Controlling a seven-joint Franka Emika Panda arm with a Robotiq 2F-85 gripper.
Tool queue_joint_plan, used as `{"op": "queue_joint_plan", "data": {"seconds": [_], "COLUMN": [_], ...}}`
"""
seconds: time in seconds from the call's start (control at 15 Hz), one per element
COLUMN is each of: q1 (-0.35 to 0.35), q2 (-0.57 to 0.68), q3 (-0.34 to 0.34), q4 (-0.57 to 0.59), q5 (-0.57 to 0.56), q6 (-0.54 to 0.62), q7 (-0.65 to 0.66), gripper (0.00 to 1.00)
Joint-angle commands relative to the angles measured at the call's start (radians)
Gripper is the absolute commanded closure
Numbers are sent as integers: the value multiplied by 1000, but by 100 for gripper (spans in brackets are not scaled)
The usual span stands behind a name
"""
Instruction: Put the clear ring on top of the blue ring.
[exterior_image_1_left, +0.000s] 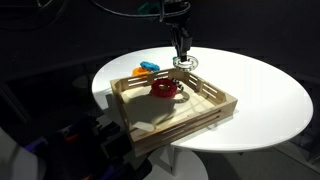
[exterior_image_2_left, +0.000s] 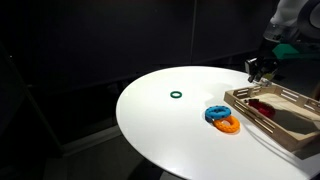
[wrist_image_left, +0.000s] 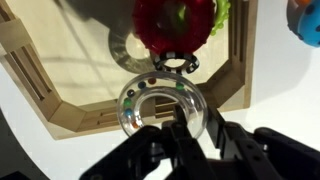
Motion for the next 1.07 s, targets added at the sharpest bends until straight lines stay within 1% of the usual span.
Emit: {"op": "queue_joint_plan", "data": {"seconds": [0.0,0.07,0.2,0.53,0.6,0.8,1.0], "q1": [5,-7,-5,-5,-5,4,25], "q2": [-39,-15,-26,-27,-27,-5,37], "q3": [17,23,27,27,27,40,65], "q4": [31,15,20,20,20,33,48], "q5": [88,45,67,69,69,54,69], "q6": [-73,-28,-42,-43,-43,-35,-13], "q7": [-88,-36,-57,-63,-63,-64,-78], "gripper": [92,73,73,73,92,91,91]}}
